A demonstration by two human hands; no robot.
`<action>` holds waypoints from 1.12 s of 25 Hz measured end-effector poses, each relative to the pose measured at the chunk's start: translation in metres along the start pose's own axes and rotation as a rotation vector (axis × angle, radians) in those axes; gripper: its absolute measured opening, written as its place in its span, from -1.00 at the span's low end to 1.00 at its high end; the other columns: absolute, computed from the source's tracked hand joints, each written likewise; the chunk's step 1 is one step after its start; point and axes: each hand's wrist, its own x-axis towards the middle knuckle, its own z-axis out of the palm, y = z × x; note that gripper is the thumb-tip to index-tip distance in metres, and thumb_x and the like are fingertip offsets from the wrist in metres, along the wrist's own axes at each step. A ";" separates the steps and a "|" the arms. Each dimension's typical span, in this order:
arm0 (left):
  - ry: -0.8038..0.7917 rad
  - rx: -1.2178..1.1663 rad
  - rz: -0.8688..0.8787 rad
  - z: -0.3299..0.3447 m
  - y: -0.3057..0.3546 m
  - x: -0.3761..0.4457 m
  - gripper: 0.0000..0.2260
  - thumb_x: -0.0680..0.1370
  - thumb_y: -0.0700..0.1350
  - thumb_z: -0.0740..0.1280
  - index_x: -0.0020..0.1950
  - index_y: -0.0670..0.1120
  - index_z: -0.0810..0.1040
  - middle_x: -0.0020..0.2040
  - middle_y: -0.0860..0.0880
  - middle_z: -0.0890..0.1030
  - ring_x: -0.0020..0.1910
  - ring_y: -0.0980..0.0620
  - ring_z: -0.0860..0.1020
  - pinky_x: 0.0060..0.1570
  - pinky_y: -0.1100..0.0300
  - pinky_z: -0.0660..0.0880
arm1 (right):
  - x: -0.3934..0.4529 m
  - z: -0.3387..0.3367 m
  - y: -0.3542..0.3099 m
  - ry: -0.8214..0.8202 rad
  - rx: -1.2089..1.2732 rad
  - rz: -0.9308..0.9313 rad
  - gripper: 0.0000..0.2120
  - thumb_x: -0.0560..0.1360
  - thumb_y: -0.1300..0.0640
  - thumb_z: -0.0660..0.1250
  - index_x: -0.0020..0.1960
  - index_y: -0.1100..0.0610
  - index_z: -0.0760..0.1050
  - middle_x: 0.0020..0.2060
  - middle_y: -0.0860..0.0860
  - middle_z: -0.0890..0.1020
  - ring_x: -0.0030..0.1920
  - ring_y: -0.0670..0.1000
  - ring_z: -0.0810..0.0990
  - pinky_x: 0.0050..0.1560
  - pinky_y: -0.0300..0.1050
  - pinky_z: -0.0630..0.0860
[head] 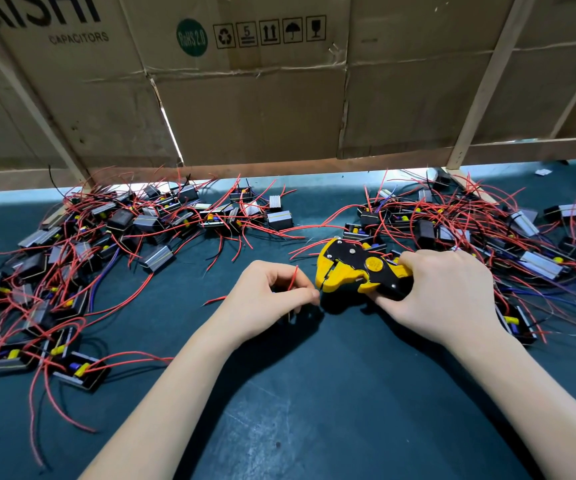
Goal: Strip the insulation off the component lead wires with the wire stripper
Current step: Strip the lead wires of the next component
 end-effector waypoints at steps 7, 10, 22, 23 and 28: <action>0.003 -0.035 0.045 -0.004 0.000 -0.001 -0.88 0.48 -0.12 0.46 -0.27 -0.04 0.67 -0.44 0.03 0.55 -0.40 0.11 0.47 -0.36 0.36 0.37 | -0.001 0.004 -0.001 0.011 -0.015 0.082 -0.50 0.29 -0.43 0.32 -0.32 0.03 0.52 -0.41 0.00 0.56 -0.25 0.15 0.60 -0.30 -0.12 0.24; 0.114 0.186 0.180 -0.004 -0.002 -0.002 -0.94 0.46 -0.02 0.50 -0.20 0.03 0.69 -0.26 0.07 0.63 -0.18 0.14 0.55 -0.10 0.20 0.47 | 0.000 0.005 0.004 0.074 0.020 0.103 -0.48 0.33 -0.37 0.34 -0.22 0.12 0.48 -0.31 0.05 0.57 -0.18 0.19 0.60 -0.14 0.00 0.30; -0.062 0.164 0.245 0.020 0.013 -0.008 -0.20 0.48 0.02 0.47 0.59 0.11 0.06 0.45 0.12 0.43 0.33 0.34 0.43 0.34 0.38 0.31 | 0.003 -0.005 0.011 0.141 0.166 0.237 -0.55 0.34 -0.29 0.41 -0.27 0.10 0.46 -0.35 0.05 0.55 -0.21 0.22 0.59 -0.18 0.07 0.44; -0.039 0.178 0.292 0.020 0.015 -0.006 -0.17 0.50 0.03 0.44 0.61 0.10 -0.01 0.50 0.12 0.34 0.41 0.32 0.34 0.40 0.38 0.23 | 0.004 -0.007 0.011 0.157 0.192 0.256 -0.58 0.33 -0.27 0.43 -0.26 0.09 0.47 -0.33 0.05 0.56 -0.20 0.22 0.60 -0.17 0.08 0.46; 0.454 0.688 0.279 -0.043 -0.015 0.004 -0.45 0.52 -0.13 0.42 0.49 -0.14 0.35 0.41 -0.08 0.46 0.40 -0.07 0.41 0.38 -0.04 0.31 | 0.006 -0.015 0.017 0.207 0.375 0.322 -0.64 0.32 -0.23 0.47 -0.20 0.06 0.53 -0.35 -0.04 0.55 -0.24 0.11 0.57 -0.14 -0.05 0.45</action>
